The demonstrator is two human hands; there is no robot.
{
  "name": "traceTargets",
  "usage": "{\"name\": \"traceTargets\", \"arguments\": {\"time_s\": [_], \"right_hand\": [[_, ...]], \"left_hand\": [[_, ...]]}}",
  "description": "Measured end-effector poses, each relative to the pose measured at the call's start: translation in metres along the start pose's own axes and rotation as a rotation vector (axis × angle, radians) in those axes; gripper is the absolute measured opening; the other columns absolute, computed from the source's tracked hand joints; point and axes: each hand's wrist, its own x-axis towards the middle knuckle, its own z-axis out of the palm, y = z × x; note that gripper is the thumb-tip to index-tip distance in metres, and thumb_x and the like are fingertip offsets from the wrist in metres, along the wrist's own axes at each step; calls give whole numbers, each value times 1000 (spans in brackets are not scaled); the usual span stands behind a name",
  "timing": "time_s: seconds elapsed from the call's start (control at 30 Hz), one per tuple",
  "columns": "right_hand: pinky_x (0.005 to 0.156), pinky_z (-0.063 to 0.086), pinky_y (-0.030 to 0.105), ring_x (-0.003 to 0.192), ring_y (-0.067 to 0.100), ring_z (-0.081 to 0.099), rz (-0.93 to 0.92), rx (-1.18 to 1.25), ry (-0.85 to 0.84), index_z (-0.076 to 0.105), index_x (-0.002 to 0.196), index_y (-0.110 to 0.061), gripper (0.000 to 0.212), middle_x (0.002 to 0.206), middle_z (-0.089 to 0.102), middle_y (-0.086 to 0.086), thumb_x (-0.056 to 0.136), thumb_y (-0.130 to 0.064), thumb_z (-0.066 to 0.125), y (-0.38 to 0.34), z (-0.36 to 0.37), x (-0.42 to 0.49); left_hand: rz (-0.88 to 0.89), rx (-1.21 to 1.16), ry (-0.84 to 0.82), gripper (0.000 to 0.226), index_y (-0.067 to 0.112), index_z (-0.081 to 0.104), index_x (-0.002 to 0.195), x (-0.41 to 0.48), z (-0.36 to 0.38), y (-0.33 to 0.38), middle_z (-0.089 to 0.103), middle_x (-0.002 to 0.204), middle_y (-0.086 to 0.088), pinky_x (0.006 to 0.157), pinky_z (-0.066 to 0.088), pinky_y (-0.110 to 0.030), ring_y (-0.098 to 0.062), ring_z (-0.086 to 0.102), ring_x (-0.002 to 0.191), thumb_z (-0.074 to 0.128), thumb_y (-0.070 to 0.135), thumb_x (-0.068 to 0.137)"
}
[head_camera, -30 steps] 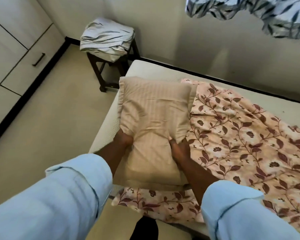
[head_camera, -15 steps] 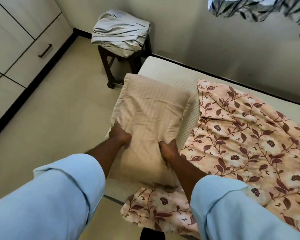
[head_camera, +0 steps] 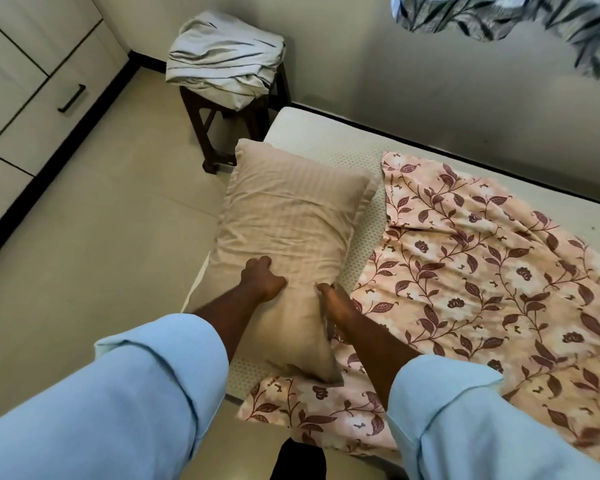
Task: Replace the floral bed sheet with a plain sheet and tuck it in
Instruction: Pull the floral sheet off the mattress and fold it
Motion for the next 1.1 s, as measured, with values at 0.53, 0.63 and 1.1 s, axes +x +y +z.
{"name": "traceTargets", "arguments": {"time_s": [0.53,0.63,1.1], "right_hand": [[99,49,39,113,27,62,-23,-1,208,63,119,-19,43,124,65,3,90,-50,63,71,-206,-68],[100,50,41,111,28,62,-13,-16,227,65,109,-22,31,119,66,3,87,-45,64,117,-245,-69],[86,40,26,118,28,60,142,-341,228,61,126,-15,45,126,65,7,87,-34,72,263,-401,-94]], "left_hand": [[154,89,-185,60,13,60,129,-100,145,131,58,134,-16,96,53,-39,-33,60,118,77,42,79],[191,131,-258,55,14,61,125,-117,186,150,59,131,-14,93,52,-33,-31,61,115,77,44,82],[298,338,-526,38,14,70,107,-186,374,219,68,114,-7,80,46,-28,-22,60,102,71,47,88]]}}
